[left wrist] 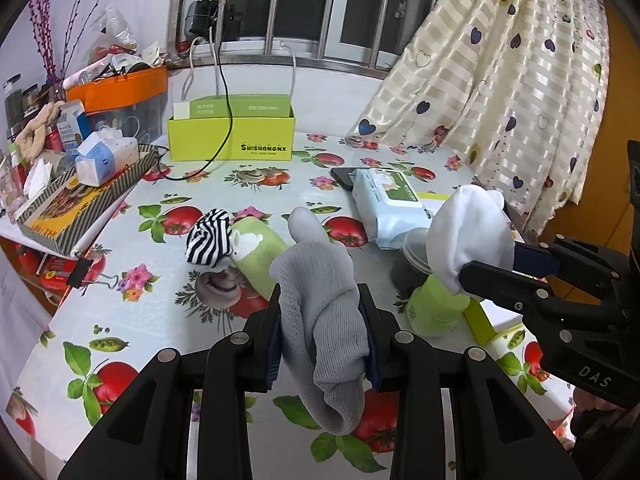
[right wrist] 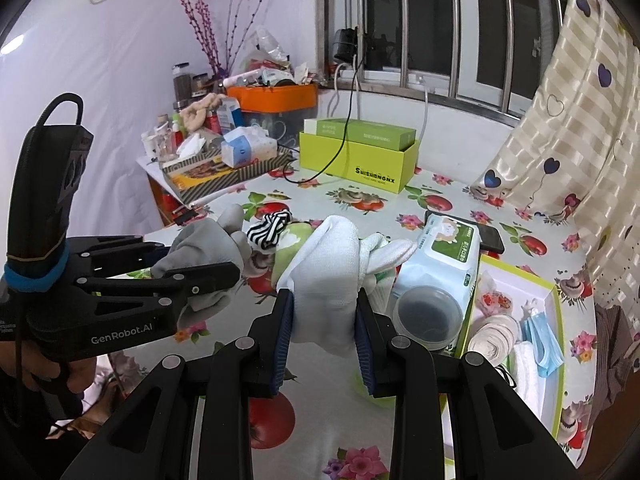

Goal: Organize soft objects
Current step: 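Carry the grey sock and white cloth over the white tray with both grippers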

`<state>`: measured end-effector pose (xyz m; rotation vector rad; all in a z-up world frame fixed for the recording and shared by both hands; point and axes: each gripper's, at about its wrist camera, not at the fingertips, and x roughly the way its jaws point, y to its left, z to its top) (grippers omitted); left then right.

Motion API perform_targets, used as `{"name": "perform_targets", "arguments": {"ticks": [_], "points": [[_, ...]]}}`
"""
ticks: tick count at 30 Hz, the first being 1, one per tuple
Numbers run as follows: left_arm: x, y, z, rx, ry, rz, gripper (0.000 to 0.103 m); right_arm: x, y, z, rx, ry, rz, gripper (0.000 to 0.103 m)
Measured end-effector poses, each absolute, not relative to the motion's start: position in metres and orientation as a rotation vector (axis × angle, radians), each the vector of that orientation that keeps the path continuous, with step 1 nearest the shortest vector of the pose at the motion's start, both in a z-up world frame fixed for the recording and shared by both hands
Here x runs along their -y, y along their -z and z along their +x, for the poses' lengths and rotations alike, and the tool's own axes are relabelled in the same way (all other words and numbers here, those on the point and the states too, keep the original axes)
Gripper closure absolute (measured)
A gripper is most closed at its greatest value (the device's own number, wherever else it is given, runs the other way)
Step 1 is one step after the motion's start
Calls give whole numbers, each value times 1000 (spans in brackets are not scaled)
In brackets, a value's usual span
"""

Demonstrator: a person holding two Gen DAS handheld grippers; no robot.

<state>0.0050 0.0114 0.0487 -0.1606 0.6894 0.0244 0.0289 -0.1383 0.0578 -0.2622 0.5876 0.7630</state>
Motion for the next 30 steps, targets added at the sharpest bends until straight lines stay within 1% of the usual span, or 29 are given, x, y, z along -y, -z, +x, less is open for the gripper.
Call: {"name": "perform_targets", "arguments": {"ticks": [30], "points": [[59, -65, 34, -668, 131, -90, 69, 218, -61, 45, -584, -599, -168, 75]]}}
